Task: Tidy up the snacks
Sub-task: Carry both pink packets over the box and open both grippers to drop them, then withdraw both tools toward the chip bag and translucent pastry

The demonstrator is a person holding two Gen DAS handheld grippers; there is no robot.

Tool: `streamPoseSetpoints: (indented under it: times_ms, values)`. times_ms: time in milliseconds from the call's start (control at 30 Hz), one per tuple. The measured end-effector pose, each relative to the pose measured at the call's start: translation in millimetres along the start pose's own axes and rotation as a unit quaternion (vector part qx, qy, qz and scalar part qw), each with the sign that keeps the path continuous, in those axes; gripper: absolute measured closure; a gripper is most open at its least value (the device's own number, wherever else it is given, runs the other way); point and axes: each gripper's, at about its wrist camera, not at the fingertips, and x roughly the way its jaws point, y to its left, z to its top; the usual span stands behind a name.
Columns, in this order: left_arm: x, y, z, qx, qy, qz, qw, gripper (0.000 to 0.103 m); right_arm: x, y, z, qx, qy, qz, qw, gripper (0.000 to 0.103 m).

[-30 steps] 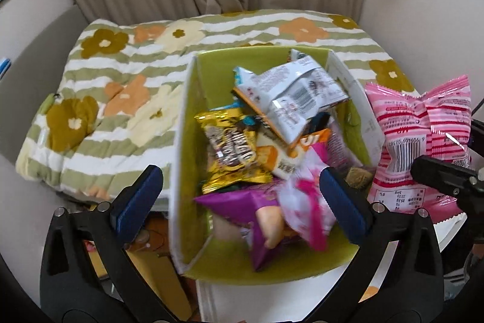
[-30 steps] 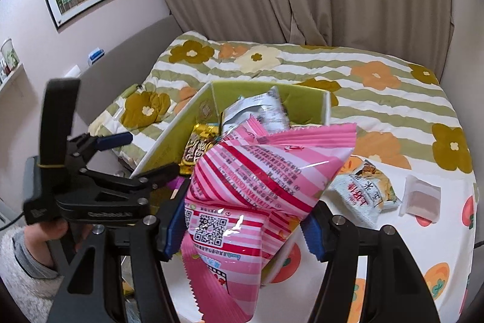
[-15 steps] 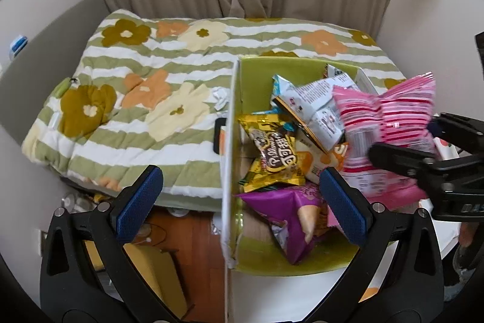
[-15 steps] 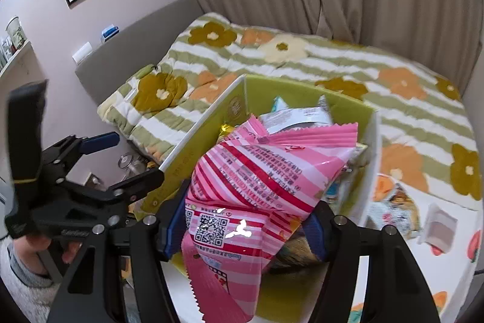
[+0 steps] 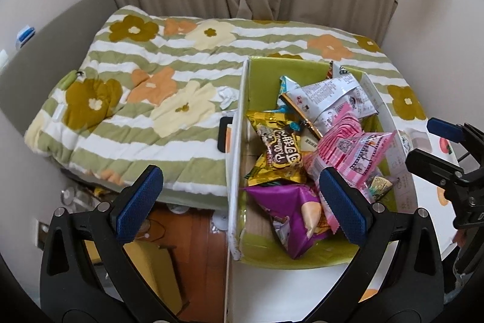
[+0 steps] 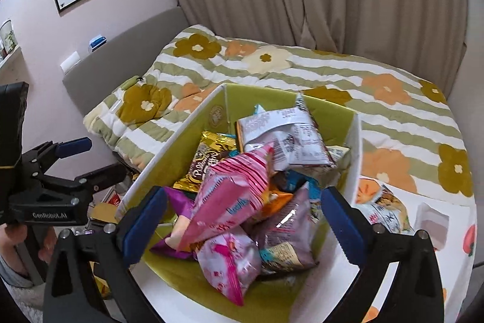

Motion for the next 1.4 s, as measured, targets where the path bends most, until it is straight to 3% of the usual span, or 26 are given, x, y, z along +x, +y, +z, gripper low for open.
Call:
streamPoseSetpoints:
  times_ms: [433, 767, 900, 1133, 1233, 1400]
  values:
    - [-22, -48, 9, 0.020, -0.014, -0.013, 0.9996, 0.000, -63, -28, -6, 0.031, -0.049, -0.020, 0.998, 0.002]
    - [-24, -154, 27, 0.039, -0.028, -0.041, 0.9980, 0.000, -113, -115, -20, 0.066, -0.073, -0.065, 0.993, 0.001]
    - [-9, -209, 32, 0.050, -0.018, -0.059, 0.9968, 0.000, -121, -163, -28, 0.079, -0.065, -0.088, 0.991, 0.001]
    - [40, -283, 33, 0.053, 0.028, -0.071, 0.9957, 0.000, -115, -245, -34, 0.110, -0.030, -0.092, 0.989, 0.001]
    - [67, -314, 34, 0.091, 0.050, -0.051, 0.9933, 0.000, -101, -272, -37, 0.111, 0.004, -0.089, 0.990, 0.001]
    - [123, -357, 28, 0.171, 0.108, -0.019, 0.9792, 0.000, -68, -309, -49, 0.112, 0.054, -0.079, 0.989, 0.001]
